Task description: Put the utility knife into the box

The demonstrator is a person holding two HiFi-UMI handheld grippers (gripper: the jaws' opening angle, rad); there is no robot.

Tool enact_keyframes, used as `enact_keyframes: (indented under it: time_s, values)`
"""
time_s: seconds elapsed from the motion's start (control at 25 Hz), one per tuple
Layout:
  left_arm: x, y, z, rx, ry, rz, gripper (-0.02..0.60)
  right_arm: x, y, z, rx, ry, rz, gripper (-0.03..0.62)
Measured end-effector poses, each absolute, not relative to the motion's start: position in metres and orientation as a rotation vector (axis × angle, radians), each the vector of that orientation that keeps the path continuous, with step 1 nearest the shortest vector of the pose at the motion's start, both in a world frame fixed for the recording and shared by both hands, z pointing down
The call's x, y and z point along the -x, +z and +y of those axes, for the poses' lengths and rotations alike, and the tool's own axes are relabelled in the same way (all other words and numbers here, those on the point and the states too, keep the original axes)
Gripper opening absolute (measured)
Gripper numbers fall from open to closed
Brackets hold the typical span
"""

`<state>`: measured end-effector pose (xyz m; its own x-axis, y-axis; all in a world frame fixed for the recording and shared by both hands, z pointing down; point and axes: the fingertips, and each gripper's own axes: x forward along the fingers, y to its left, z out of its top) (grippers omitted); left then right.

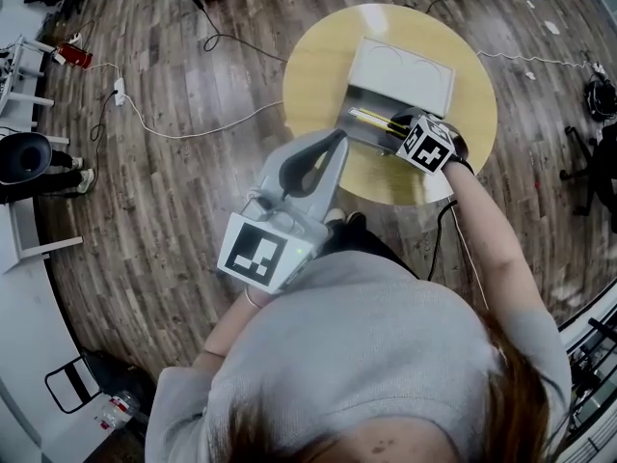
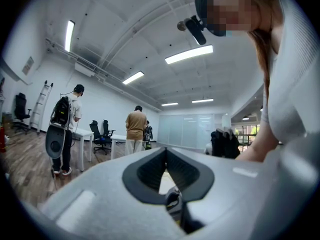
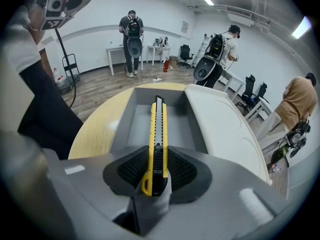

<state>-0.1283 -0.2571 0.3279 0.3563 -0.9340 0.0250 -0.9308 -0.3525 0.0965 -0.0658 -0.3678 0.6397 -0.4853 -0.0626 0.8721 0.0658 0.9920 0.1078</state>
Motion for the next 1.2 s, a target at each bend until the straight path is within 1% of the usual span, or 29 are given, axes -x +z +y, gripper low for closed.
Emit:
enact_keyframes:
  time_s: [0.24,0.68,0.96,1.08,1.2]
  values:
    - [0.134,0.325,-0.255,-2.496,-0.076,-1.764,-0.004,0.063,0.656,-0.366,0.027,-0.149,-1.991,0.118]
    - [0.135,0.321,-0.253,-2.498,-0.120,-1.773,-0.003,0.061,0.661,-0.367,0.057,-0.165,-1.950,0.120]
    - [0.134,0.328,-0.252,-2.492,-0.090,-1.753,-0.003,0.063,0.663,-0.367,0.073,-0.188,-1.961,0.123]
    - [0.133,0.329,-0.252,-2.492,-0.078,-1.748,-0.003,0.063,0.661,-0.369,0.063,-0.220,-1.979,0.152]
    - [0.134,0.325,-0.252,-2.489,-0.096,-1.750,-0.003,0.064,0.657,-0.368,0.042,-0.259,-2.014,0.141]
